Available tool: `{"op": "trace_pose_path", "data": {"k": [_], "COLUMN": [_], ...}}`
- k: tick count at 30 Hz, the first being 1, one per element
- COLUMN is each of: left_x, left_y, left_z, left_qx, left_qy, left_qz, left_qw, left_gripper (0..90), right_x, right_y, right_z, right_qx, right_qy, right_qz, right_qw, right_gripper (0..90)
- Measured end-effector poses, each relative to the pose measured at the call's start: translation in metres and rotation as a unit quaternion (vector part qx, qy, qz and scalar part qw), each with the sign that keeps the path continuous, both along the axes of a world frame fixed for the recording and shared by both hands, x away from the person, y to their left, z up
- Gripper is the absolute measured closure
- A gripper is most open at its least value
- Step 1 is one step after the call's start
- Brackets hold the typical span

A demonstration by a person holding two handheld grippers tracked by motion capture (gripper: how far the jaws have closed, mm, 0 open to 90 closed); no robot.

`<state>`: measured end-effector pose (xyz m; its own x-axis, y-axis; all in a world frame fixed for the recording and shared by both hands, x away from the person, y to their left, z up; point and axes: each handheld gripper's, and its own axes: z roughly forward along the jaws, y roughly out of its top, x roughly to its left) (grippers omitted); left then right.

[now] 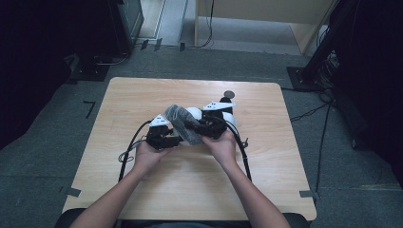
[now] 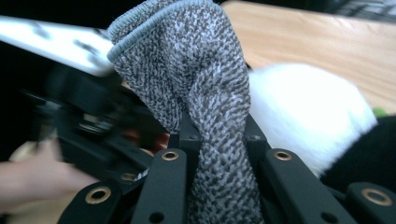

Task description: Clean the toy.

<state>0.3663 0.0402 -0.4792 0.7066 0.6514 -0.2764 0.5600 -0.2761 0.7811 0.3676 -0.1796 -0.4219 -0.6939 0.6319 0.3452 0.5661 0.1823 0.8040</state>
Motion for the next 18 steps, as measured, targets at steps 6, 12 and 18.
{"op": "trace_pose_path", "data": {"k": [6, 12, 18], "left_x": [0.002, 0.006, 0.009], "left_y": [0.000, 0.004, 0.006], "left_z": [-0.002, -0.002, -0.001], "left_qx": [-0.002, -0.003, -0.006], "left_qy": [0.001, 0.011, 0.014], "left_qz": [0.000, 0.000, -0.007], "left_qw": [1.0000, 0.9999, 0.9999], "left_gripper": [52.0, 52.5, 52.7], "right_x": [0.001, 0.005, 0.009], "right_y": [0.000, -0.017, -0.043], "right_z": [-0.002, -0.001, 0.001], "right_qx": [-0.034, -0.048, -0.042], "right_qy": [-0.026, -0.032, -0.022], "right_qz": [-0.007, -0.033, -0.057], "right_qw": [0.9991, 0.9978, 0.9973], "right_gripper": [77.5, 77.4, 78.0]}}
